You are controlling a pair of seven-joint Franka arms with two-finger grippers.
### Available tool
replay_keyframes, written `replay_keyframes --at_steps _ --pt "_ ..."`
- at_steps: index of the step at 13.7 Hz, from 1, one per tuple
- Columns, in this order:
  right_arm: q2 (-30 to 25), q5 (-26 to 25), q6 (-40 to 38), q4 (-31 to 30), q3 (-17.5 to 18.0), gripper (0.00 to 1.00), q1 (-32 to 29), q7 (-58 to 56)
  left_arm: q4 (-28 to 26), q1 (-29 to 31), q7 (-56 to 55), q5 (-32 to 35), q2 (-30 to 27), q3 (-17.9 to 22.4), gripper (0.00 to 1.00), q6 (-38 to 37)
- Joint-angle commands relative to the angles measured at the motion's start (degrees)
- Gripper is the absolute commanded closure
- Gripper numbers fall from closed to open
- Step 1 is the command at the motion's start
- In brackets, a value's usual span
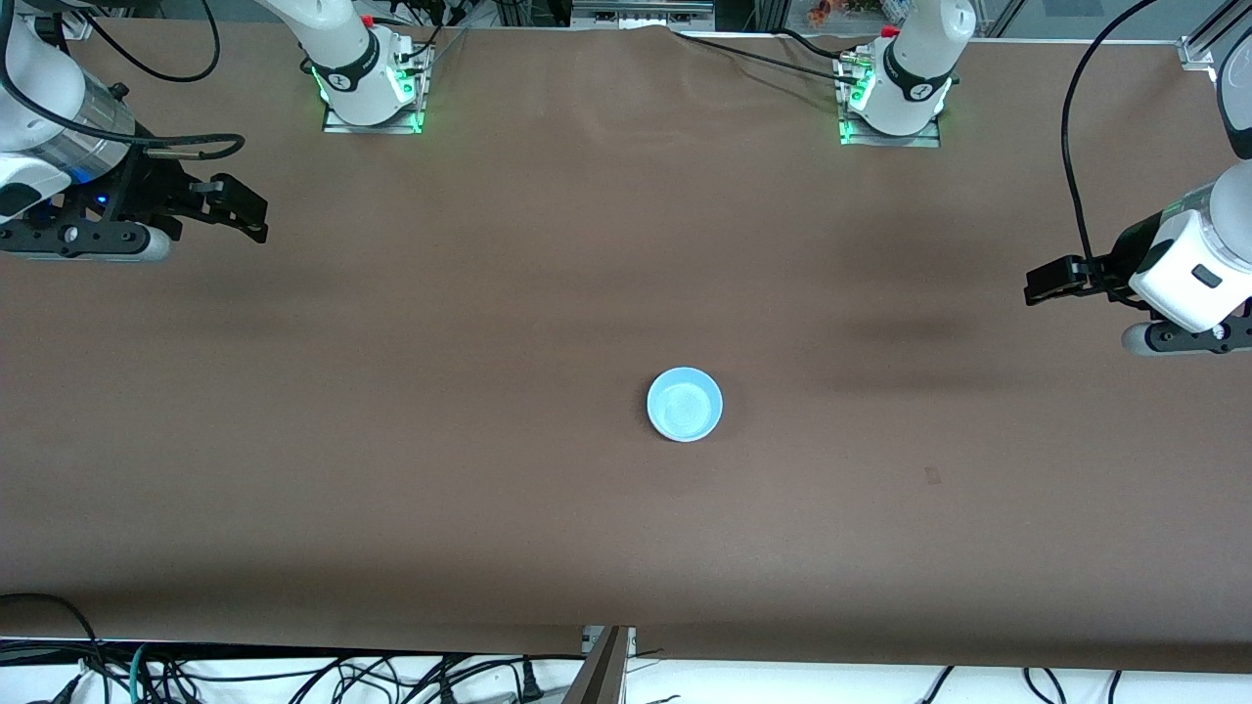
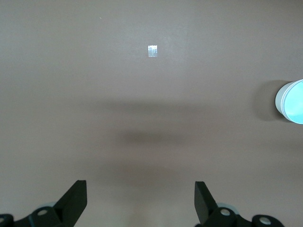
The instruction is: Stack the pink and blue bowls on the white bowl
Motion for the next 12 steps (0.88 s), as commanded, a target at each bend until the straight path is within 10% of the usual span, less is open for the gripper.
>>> replay_keyframes --at_steps 1,12 --pt "-0.07 1.04 -0.57 0.64 -0.18 0.0 -0.11 0.4 1.75 0.08 1.09 -0.9 0.76 0.17 0.0 -0.81" --pt "0.02 1.21 -0.3 0.64 -0.09 0.0 -0.11 0.4 1.75 0.08 1.0 -0.9 0.85 0.26 0.0 -0.73"
